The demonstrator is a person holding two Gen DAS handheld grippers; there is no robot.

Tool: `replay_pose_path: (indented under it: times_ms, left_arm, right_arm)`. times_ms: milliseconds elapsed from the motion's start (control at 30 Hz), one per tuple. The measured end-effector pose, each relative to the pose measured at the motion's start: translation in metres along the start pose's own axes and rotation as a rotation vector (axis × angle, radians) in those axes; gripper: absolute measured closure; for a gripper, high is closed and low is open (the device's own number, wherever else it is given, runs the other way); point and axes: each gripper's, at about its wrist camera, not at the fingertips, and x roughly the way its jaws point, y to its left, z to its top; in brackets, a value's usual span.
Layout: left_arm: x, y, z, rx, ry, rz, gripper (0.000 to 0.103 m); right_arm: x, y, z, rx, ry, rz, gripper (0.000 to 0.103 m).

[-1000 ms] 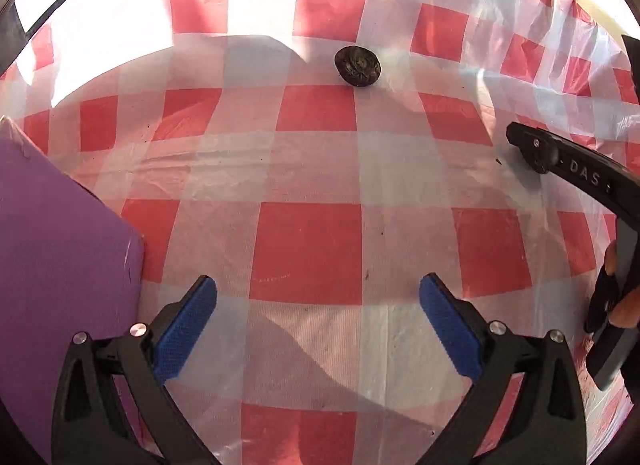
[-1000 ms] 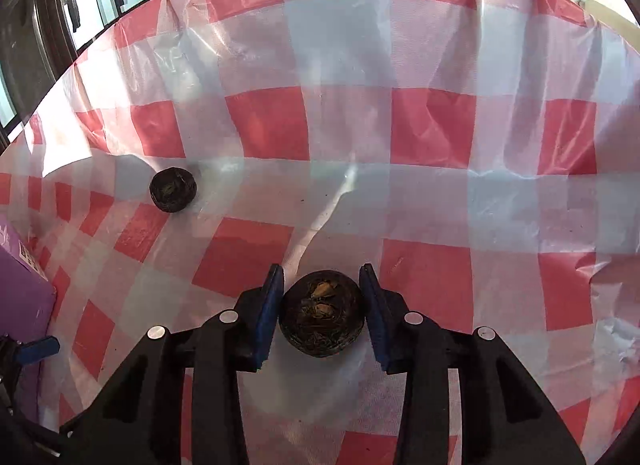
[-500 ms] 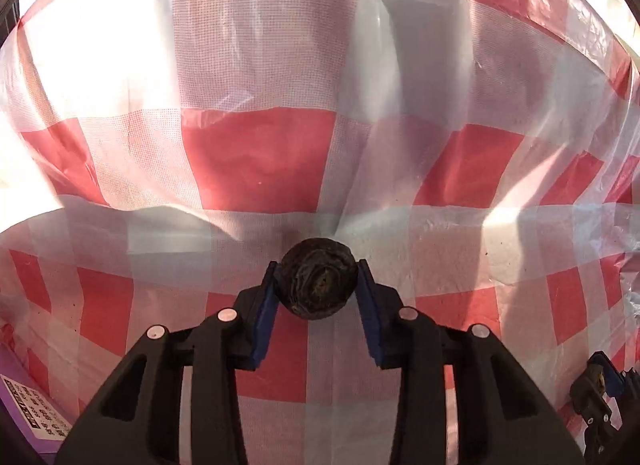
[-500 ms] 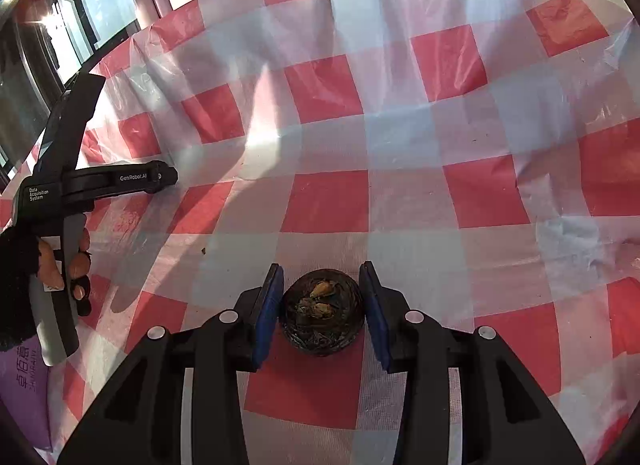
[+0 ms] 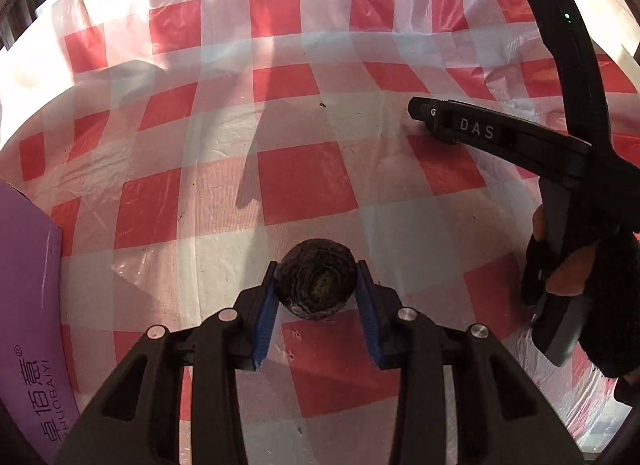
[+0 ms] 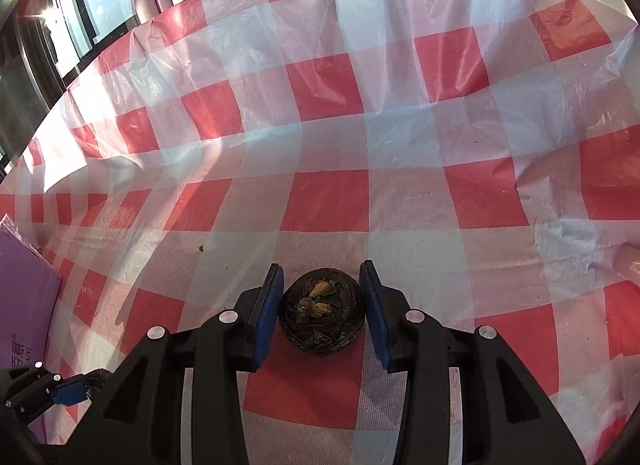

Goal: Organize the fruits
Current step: 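Carry both small dark fruits over the white box with both tools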

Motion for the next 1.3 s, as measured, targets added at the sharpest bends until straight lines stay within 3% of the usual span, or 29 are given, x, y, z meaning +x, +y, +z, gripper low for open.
replay_pose_path:
  times_ms: [133, 267, 600, 833, 1000, 1133, 1300]
  left_arm:
    - [0.015, -0.013, -0.018, 0.029, 0.013, -0.030, 0.066]
    - [0.001, -0.008, -0.028, 0.030, 0.002, -0.044, 0.066]
    - [-0.040, 0.015, -0.057, 0.116, 0.020, -0.105, 0.066]
    - [-0.062, 0.013, -0.085, 0.228, 0.035, -0.184, 0.066]
    - [-0.073, 0.004, -0.089, 0.322, 0.027, -0.250, 0.066]
    - [-0.093, 0.000, -0.086, 0.387, -0.031, -0.290, 0.066]
    - [-0.120, 0.026, -0.073, 0.329, -0.110, -0.310, 0.066]
  right_arm:
    - [0.001, 0.001, 0.000, -0.008, 0.000, -0.011, 0.064]
    - [-0.011, 0.011, -0.013, -0.019, 0.039, -0.036, 0.064]
    - [-0.120, 0.039, -0.114, 0.134, 0.092, -0.094, 0.064]
    - [-0.151, 0.054, -0.170, 0.253, 0.177, -0.138, 0.064]
    - [-0.159, 0.064, -0.182, 0.283, 0.209, -0.157, 0.064]
    - [-0.170, 0.081, -0.182, 0.264, 0.209, -0.161, 0.064]
    - [-0.184, 0.118, -0.165, 0.198, 0.167, -0.120, 0.064]
